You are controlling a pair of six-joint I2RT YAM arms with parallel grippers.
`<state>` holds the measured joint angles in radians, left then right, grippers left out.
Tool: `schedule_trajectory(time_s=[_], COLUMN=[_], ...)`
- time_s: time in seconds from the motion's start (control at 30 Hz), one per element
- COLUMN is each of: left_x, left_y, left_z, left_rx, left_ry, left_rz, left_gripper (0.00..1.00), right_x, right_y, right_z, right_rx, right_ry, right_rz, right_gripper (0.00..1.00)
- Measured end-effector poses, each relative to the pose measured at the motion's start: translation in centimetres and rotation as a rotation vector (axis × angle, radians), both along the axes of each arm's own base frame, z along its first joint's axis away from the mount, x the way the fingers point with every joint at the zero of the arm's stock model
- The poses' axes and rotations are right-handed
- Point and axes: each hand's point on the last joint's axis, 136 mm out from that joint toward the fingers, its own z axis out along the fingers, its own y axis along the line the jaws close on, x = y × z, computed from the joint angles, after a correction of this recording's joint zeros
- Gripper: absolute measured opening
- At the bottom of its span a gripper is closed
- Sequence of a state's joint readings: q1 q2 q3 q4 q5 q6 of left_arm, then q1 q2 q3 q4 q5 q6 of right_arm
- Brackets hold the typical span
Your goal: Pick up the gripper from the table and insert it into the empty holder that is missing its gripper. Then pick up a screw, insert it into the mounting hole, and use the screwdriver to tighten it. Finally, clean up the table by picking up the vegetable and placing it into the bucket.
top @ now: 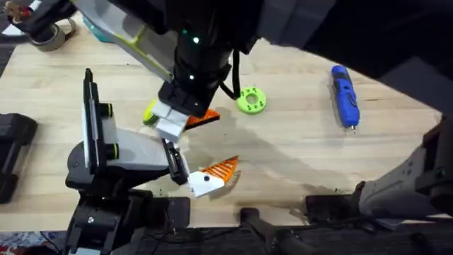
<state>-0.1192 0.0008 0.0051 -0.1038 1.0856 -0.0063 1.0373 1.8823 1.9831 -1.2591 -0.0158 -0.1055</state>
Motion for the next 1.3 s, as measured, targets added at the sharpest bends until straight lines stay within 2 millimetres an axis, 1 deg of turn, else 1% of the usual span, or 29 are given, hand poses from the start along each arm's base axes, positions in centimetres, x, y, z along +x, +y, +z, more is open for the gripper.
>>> schedule_trajectory(time_s=[0.17, 0.37, 0.47, 0.73, 0.93, 1.07, 1.17, 1.3], left_x=[-0.1, -0.1, -0.1, -0.1, -0.1, -0.1, -0.1, -0.1], left_y=[0.0, 0.0, 0.0, 0.0, 0.0, 0.0, 0.0, 0.0], left_z=[0.0, 0.0, 0.0, 0.0, 0.0, 0.0, 0.0, 0.0], left_rx=[0.001, 0.002, 0.002, 0.002, 0.002, 0.002, 0.002, 0.002], left_ry=[-0.003, -0.006, -0.006, -0.006, -0.007, -0.007, -0.006, -0.007], left_rz=[-0.003, -0.003, -0.003, -0.004, -0.004, -0.003, -0.004, -0.003], left_gripper=[0.987, 0.987, 0.987, 0.986, 0.987, 0.987, 0.987, 0.987], right_x=[-0.6, -1.5, -1.6, -1.6, -1.5, -1.5, -1.6, -1.7], right_y=[0.3, -1.2, -1.5, -1.7, -1.6, -1.3, -0.7, -0.7], right_z=[1.1, 2.8, 3.1, 3.0, 3.0, 2.2, 1.5, 0.9], right_rx=[0.034, 0.049, 0.047, 0.042, 0.046, 0.047, 0.064, 0.059], right_ry=[0.008, 0.015, 0.019, 0.025, 0.024, 0.033, 0.048, 0.062], right_rz=[0.014, 0.013, 0.01, 0.008, 0.007, 0.004, 0.008, 0.007], right_gripper=[0.995, 0.959, 0.956, 0.894, 0.774, 0.75, 0.704, 0.672])
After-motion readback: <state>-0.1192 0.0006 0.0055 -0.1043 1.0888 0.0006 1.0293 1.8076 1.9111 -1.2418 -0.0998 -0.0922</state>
